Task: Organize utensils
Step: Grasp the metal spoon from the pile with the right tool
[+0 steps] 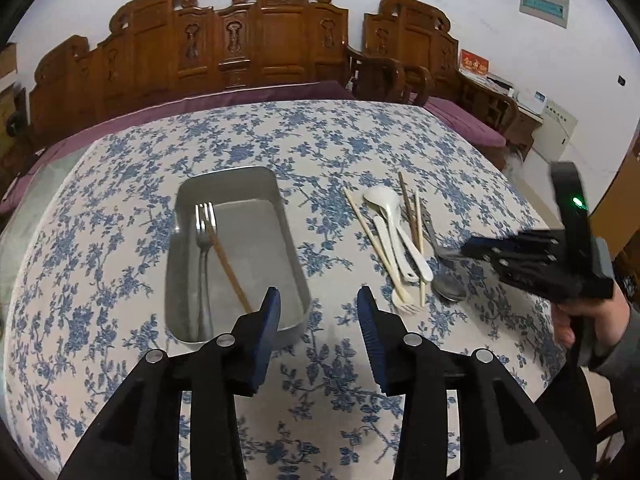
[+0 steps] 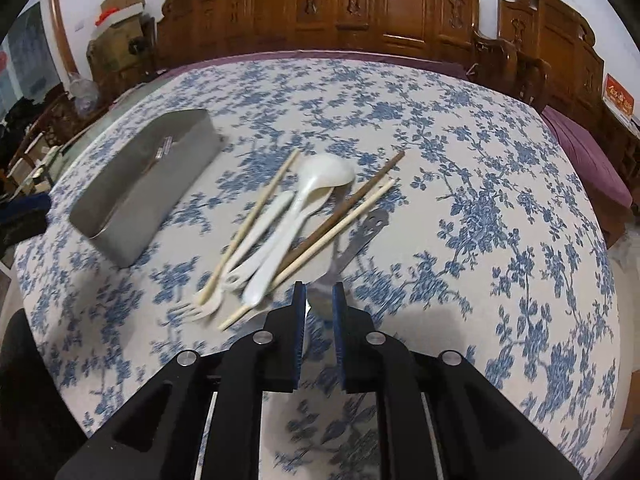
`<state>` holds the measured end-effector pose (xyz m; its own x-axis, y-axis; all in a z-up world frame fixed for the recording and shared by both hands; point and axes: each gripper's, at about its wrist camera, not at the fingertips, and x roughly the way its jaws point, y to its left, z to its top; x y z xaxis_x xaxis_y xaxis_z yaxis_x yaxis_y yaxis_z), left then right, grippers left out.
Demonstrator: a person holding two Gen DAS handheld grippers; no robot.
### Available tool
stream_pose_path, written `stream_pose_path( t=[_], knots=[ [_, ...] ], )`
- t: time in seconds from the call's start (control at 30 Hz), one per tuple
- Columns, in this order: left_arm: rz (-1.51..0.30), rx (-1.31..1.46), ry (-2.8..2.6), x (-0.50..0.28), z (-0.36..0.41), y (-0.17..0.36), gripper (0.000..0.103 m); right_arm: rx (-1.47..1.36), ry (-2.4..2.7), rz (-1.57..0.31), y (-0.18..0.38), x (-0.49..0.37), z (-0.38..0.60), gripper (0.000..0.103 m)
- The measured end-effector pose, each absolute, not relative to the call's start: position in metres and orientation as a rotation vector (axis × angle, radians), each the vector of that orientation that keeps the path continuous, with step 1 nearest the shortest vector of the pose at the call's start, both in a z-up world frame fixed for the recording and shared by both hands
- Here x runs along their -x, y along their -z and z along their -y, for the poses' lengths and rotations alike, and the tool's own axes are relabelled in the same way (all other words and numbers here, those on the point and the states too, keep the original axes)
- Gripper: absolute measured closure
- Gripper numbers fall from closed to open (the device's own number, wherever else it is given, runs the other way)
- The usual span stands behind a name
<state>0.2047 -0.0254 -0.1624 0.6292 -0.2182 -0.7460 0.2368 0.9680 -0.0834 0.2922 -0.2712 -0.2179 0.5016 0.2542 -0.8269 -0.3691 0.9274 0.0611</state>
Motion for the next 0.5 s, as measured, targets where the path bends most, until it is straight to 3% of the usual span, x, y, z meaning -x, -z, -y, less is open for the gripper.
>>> stream_pose_path(
  t=[0.5],
  knots=[
    [-0.863,-0.048,0.299,-0.198,0.045,0.169,0.064,0.198,-0.359,-1.145,0.244,-0.358,0.249,0.088]
  ],
)
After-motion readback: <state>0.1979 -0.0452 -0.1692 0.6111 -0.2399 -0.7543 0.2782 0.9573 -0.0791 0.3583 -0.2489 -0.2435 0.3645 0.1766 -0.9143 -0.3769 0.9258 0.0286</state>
